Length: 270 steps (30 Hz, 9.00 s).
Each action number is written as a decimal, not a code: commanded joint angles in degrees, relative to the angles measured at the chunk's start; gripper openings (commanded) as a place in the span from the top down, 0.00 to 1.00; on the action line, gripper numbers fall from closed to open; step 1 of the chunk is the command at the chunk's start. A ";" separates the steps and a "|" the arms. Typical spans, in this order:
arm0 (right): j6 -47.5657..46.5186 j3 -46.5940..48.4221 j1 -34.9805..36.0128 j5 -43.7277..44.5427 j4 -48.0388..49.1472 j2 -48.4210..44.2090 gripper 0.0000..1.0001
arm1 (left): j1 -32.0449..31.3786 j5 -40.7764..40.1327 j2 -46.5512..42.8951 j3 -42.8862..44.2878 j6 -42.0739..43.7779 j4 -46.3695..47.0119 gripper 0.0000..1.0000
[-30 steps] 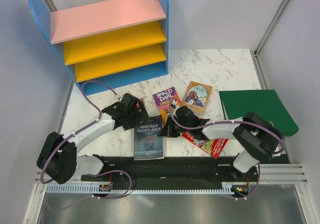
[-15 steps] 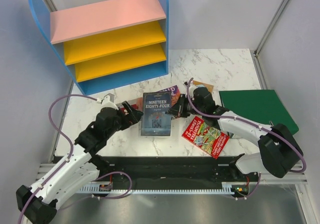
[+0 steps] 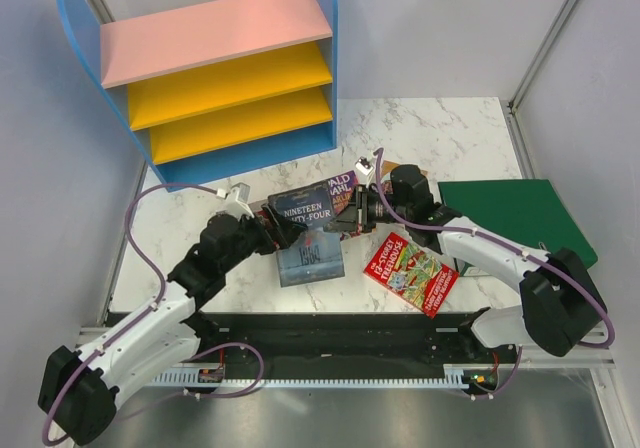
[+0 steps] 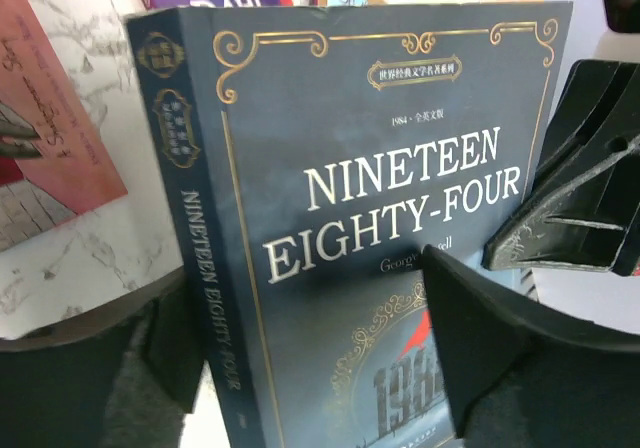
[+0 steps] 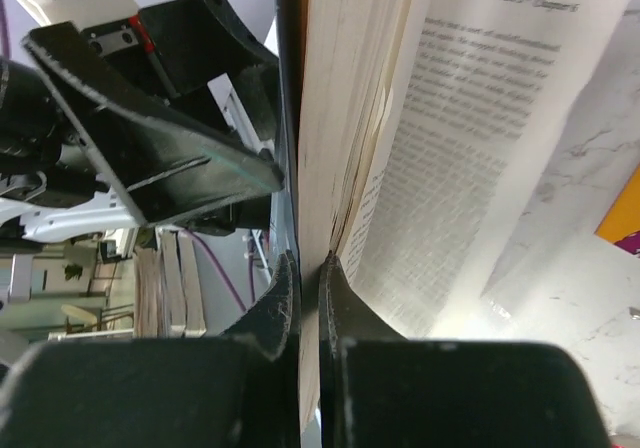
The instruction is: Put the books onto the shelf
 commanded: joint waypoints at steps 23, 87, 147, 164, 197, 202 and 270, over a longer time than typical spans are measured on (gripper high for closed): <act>-0.31 -4.84 -4.59 3.22 3.72 -3.37 0.09 | 1.63 10.92 0.44 8.26 -2.67 13.31 0.98; 29.13 -23.65 -11.19 -0.93 61.30 9.80 0.13 | 16.84 54.79 38.41 19.52 -33.44 64.38 0.98; 17.10 -11.62 -11.19 1.28 33.97 -2.50 1.00 | 13.50 56.37 38.69 16.71 -14.45 39.86 0.58; 10.42 2.36 -15.40 -3.47 20.70 0.14 1.00 | 13.59 57.60 25.06 15.21 -0.48 15.86 0.51; 6.99 2.11 -20.41 -3.74 14.47 -2.14 0.08 | 13.24 48.47 16.00 32.42 3.04 -3.54 0.98; 2.16 -0.44 -21.03 -1.37 7.18 -8.03 0.02 | 14.29 47.85 18.81 43.04 4.79 -8.12 0.98; -5.23 -23.21 -20.59 6.11 -5.05 -27.55 0.02 | 32.57 45.91 73.50 111.47 -45.39 -4.61 0.27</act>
